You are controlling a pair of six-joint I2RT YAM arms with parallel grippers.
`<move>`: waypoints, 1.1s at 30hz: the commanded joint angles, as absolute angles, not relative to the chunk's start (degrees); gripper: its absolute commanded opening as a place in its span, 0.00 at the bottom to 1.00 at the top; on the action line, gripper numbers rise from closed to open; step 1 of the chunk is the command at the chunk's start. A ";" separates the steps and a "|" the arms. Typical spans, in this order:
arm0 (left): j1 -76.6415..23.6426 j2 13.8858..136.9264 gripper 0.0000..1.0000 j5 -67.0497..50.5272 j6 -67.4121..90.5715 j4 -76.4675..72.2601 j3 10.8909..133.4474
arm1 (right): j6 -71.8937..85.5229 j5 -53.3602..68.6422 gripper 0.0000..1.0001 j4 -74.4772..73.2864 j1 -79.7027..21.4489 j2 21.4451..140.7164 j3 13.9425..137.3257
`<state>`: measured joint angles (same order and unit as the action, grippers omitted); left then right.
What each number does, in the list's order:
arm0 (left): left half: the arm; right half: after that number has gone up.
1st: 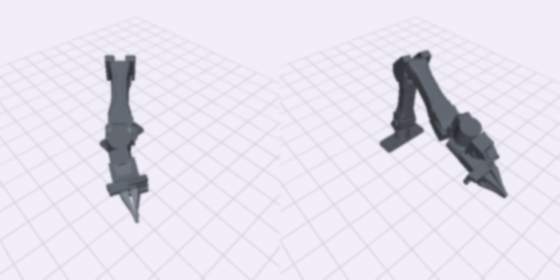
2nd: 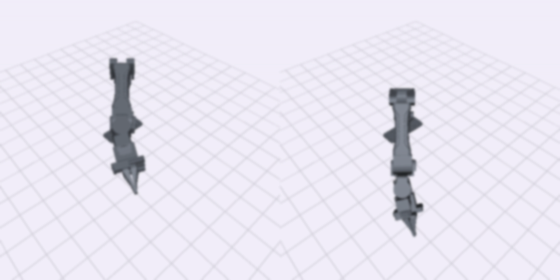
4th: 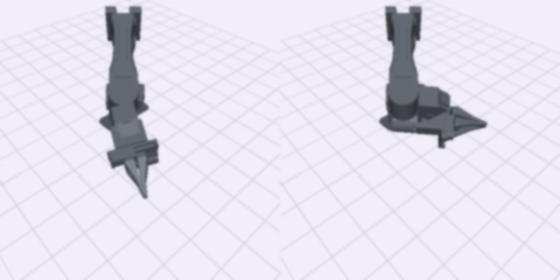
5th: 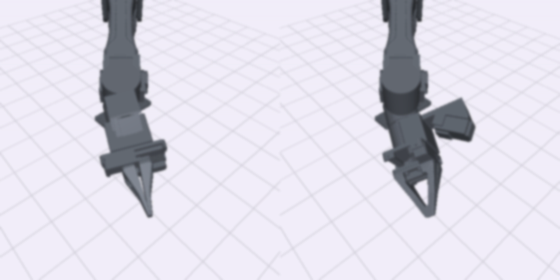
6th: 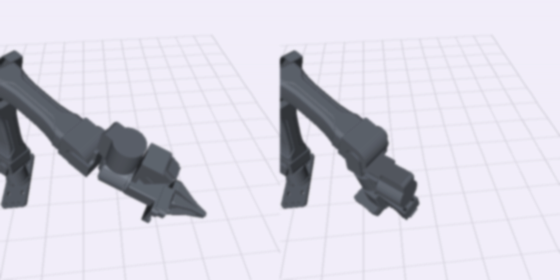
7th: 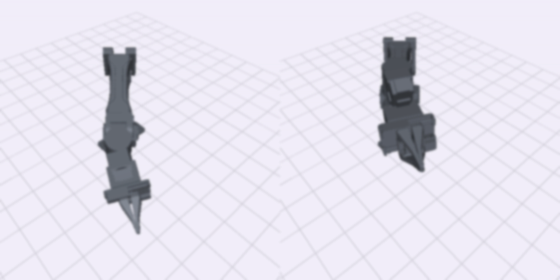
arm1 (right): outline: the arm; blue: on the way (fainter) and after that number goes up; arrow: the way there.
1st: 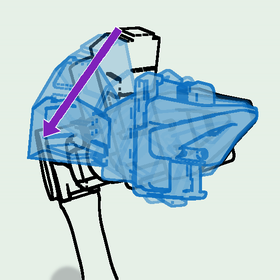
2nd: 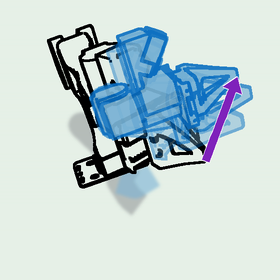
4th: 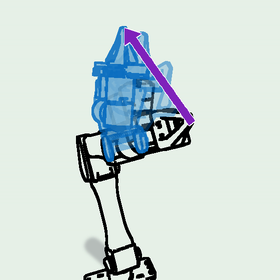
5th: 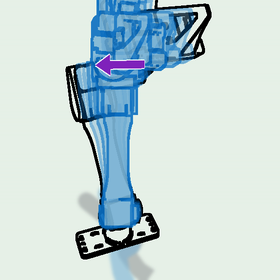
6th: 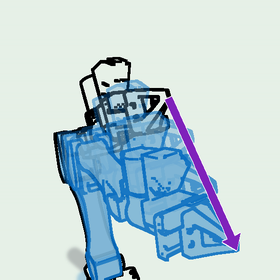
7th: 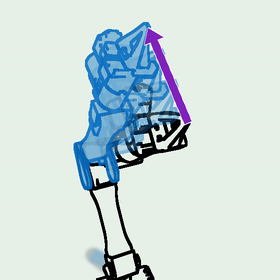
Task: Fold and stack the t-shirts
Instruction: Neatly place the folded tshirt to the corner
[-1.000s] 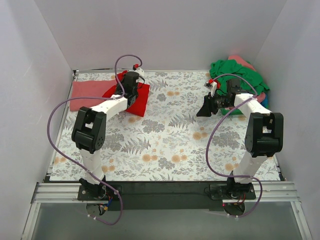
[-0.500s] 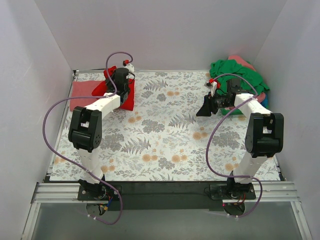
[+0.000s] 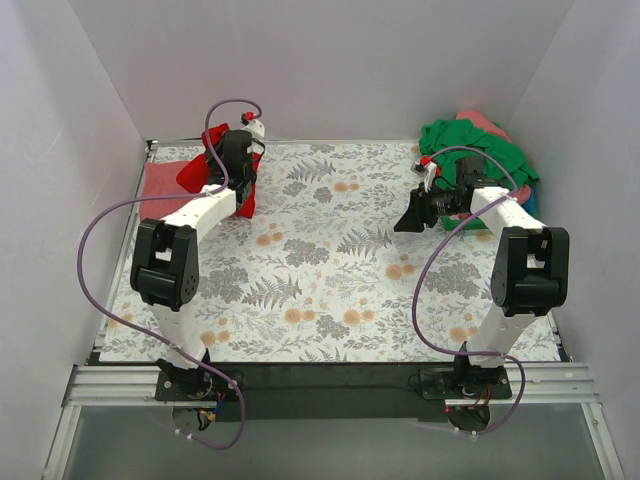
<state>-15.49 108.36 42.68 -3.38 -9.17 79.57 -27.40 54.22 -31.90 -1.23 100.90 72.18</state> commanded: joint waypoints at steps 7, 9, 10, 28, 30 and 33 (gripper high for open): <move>-15.21 100.20 0.00 44.82 -5.18 -14.24 78.05 | -27.77 55.90 0.53 -31.38 -1.05 99.49 71.46; -14.94 100.20 0.00 44.74 -5.27 -14.68 77.52 | -27.77 55.90 0.53 -31.29 -1.06 99.49 71.46; -14.77 100.28 0.00 44.74 -5.27 -14.68 77.17 | -27.77 55.99 0.53 -31.29 -0.97 99.41 71.46; -9.41 107.83 0.00 40.96 1.13 -13.18 80.24 | -27.95 56.43 0.53 -31.38 -0.62 99.14 71.28; -8.62 109.07 0.00 40.52 1.93 -13.18 81.20 | -28.04 56.60 0.53 -31.38 -0.61 99.23 71.28; -7.39 111.88 0.00 40.34 2.63 -13.27 83.05 | -28.04 56.95 0.53 -31.38 -0.53 99.49 71.28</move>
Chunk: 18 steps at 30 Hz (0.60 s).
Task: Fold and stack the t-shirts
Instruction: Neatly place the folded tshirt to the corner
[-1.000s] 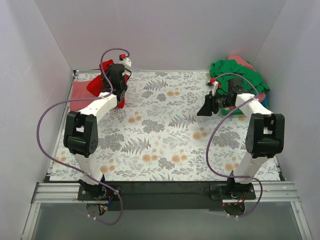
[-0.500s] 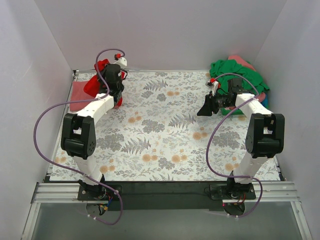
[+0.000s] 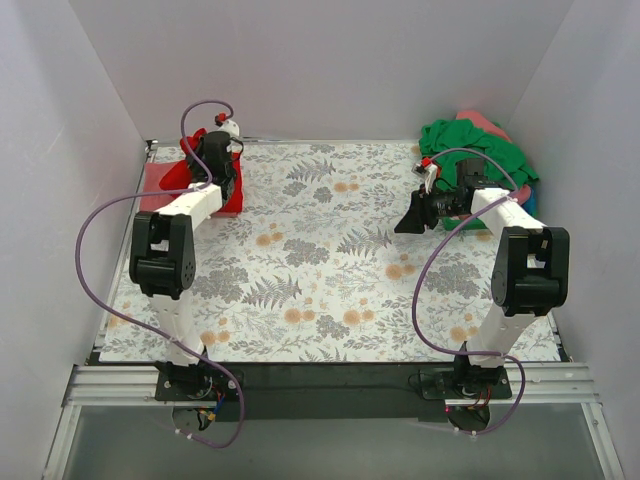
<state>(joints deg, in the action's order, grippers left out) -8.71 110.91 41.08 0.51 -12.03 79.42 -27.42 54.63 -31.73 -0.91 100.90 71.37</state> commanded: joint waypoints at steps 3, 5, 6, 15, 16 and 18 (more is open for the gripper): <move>-6.42 114.25 0.00 40.17 3.34 -13.27 84.11 | -28.12 57.13 0.53 -31.38 -0.61 99.67 71.19; -5.37 115.92 0.00 40.25 3.86 -13.45 84.99 | -28.13 57.22 0.53 -31.38 -0.53 99.75 71.02; -5.10 116.45 0.00 40.08 4.56 -13.45 85.16 | -28.13 57.39 0.53 -31.46 -0.61 99.84 71.02; -2.11 121.55 0.00 40.78 6.94 -14.06 87.98 | -28.48 57.66 0.53 -31.64 -0.53 100.46 70.93; -1.85 122.60 0.00 43.22 6.68 -15.11 87.98 | -28.48 57.74 0.53 -31.73 -0.53 100.55 70.93; -0.88 123.92 0.08 47.44 3.97 -24.57 86.05 | -28.56 57.57 0.53 -31.73 -0.61 100.81 70.93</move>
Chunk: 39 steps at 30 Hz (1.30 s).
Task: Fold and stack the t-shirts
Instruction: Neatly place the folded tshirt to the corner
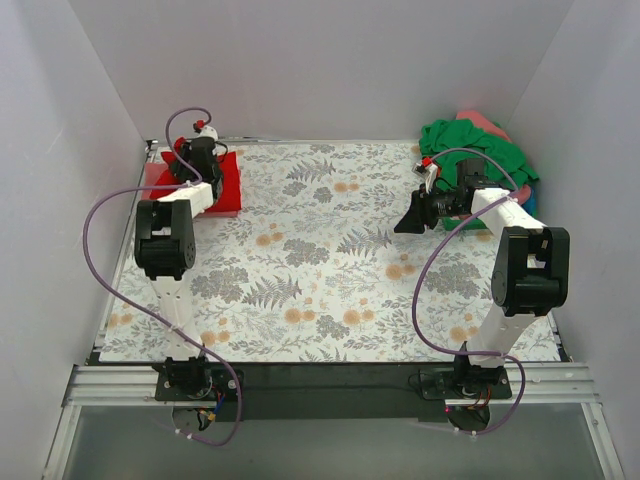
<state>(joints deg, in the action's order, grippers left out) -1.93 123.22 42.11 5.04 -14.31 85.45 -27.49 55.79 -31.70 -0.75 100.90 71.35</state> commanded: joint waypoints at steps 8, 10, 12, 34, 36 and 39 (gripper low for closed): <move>-0.09 123.33 0.86 58.18 6.06 -33.57 92.19 | -28.74 58.01 0.53 -31.99 -0.53 100.55 70.84; -0.09 120.77 0.87 57.92 11.75 -29.12 93.94 | -28.74 58.10 0.53 -31.99 -0.53 100.46 70.75; -0.09 116.47 0.87 57.31 16.67 -23.31 93.96 | -29.00 58.10 0.53 -32.08 -0.61 100.37 70.84; -0.09 65.57 0.90 -20.03 54.75 27.17 67.42 | -36.74 34.48 0.59 -33.05 -0.62 83.34 68.21; -0.09 64.08 0.90 -21.88 55.63 26.63 66.19 | -34.99 26.66 0.63 -29.90 -0.53 77.54 66.98; -0.09 61.27 0.90 -22.41 55.98 25.75 63.64 | -29.03 14.44 0.87 -22.11 -0.53 69.63 63.12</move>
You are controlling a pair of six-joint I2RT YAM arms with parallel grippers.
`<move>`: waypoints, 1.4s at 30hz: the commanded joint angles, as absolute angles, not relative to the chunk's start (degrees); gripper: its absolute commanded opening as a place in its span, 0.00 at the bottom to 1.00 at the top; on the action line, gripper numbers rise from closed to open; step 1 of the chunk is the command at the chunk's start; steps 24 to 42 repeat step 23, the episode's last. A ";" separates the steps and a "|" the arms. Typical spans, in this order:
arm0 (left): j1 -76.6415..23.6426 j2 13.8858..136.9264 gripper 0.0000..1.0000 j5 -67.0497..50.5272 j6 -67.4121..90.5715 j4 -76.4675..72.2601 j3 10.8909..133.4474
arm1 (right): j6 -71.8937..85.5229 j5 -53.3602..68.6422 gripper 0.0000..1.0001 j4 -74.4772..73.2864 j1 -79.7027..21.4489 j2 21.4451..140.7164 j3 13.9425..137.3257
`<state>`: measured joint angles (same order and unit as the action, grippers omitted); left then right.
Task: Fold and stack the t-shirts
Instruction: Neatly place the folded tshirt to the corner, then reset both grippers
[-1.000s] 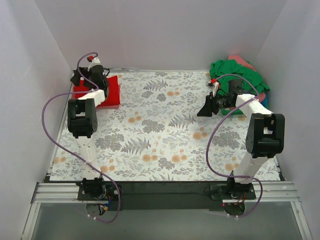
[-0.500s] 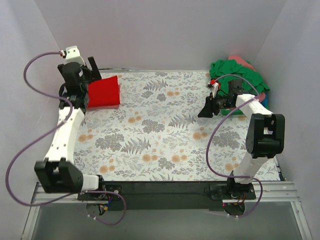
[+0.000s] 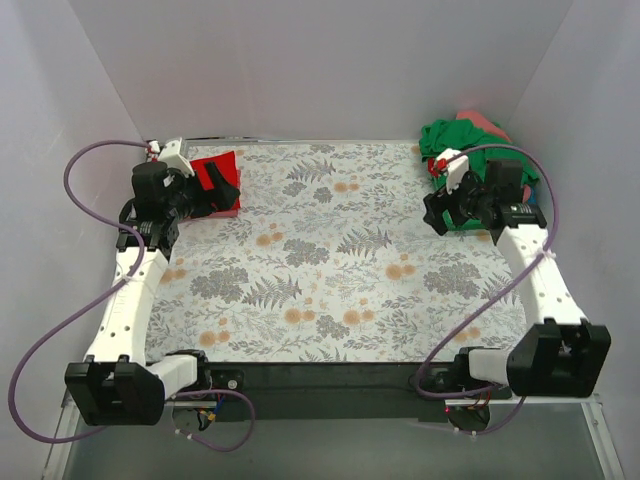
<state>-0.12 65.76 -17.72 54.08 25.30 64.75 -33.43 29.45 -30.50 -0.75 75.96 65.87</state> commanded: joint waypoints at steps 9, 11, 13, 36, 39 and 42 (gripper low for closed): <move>-0.18 53.62 0.94 -23.82 56.78 25.22 55.38 | -7.39 -10.88 0.98 -9.75 -0.53 53.18 52.21; -0.09 52.39 0.94 -23.99 56.95 25.31 54.41 | -7.12 -13.08 0.98 -10.11 -0.62 52.04 51.95; -0.17 51.77 0.94 -23.91 56.95 25.31 53.70 | -7.38 -14.76 0.98 -10.02 -0.62 51.51 51.42; -0.09 50.80 0.95 -23.90 57.13 25.40 53.53 | -9.05 -15.56 0.98 -9.93 -0.61 51.06 51.41; -0.09 50.80 0.95 -23.90 57.13 25.40 53.53 | -9.05 -15.56 0.98 -9.93 -0.61 51.06 51.41; -0.09 50.80 0.95 -23.90 57.13 25.40 53.53 | -9.05 -15.56 0.98 -9.93 -0.61 51.06 51.41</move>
